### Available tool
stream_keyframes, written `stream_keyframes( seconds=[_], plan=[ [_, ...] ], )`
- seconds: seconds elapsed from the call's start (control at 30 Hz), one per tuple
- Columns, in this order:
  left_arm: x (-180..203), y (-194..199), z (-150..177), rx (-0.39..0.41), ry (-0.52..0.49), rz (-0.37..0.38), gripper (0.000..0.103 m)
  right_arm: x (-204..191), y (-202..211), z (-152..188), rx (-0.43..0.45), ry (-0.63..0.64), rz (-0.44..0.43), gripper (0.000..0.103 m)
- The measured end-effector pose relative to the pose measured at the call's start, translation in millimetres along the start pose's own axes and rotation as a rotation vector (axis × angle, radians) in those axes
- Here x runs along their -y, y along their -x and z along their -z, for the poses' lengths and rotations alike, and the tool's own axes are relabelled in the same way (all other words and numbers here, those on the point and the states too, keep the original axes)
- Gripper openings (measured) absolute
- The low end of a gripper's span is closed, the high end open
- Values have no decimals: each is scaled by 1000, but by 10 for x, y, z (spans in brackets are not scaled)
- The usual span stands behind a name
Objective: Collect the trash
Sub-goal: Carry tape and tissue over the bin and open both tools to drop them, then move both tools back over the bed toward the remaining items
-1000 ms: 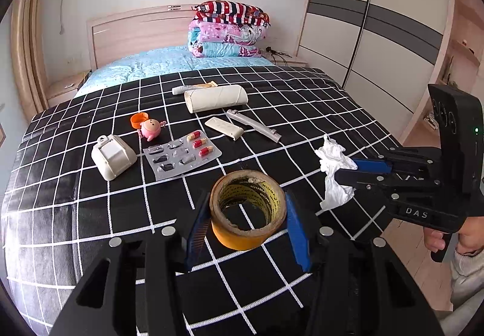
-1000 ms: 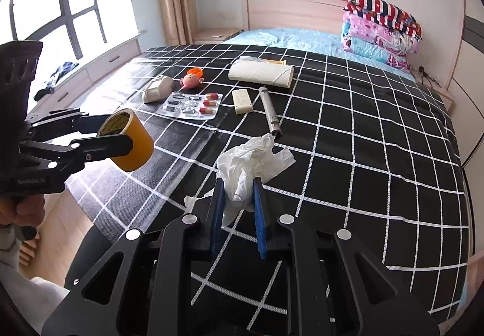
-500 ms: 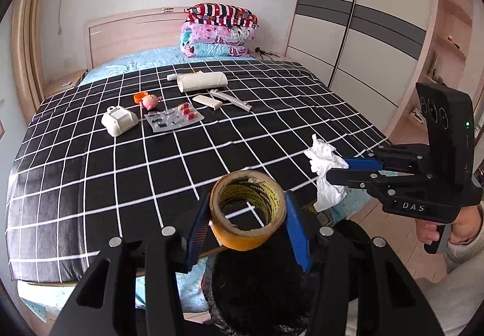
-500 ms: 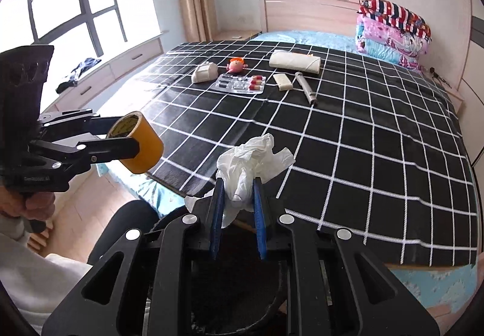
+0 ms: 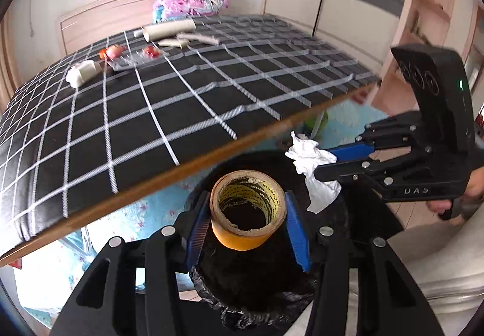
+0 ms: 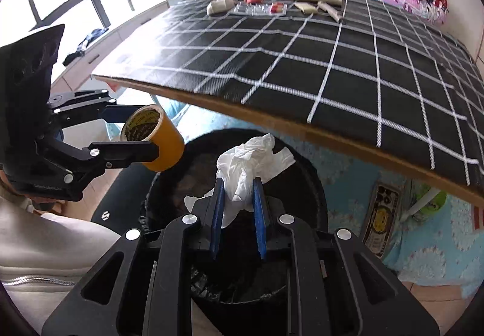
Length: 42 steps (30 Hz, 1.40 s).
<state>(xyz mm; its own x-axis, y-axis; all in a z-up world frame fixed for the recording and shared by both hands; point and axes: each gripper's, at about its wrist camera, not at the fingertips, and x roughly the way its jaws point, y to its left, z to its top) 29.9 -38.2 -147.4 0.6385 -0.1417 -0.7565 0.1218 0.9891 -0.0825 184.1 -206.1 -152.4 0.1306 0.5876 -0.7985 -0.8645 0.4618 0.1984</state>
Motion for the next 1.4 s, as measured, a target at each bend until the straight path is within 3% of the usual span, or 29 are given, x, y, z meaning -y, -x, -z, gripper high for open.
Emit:
stream_keyframes(
  seconds=[0.27, 0.5, 0.77, 0.97, 1.03, 1.13, 1.4],
  plan=[
    [-28, -639, 330, -154, -1, -18, 47, 76, -509, 261, -142, -12, 35, 19],
    [-110, -899, 471, -232, 40, -26, 47, 121, -771, 343, -230, -38, 32, 20],
    [-44, -1004, 499, -257, 17, -23, 47, 144, -918, 408, -280, -34, 27, 22],
    [-27, -1054, 459, -270, 19, -20, 48, 122, -939, 412, -274, -11, 18, 34],
    [-22, -1048, 449, -274, 21, -16, 58, 103, -936, 417, -274, -3, 15, 38],
    [1, -1009, 447, -267, 22, -17, 62, 80, -921, 410, -264, 6, 30, 48],
    [-95, -788, 371, -211, 89, 4, 62, 137, -789, 330, -231, -17, 27, 49]
  ],
)
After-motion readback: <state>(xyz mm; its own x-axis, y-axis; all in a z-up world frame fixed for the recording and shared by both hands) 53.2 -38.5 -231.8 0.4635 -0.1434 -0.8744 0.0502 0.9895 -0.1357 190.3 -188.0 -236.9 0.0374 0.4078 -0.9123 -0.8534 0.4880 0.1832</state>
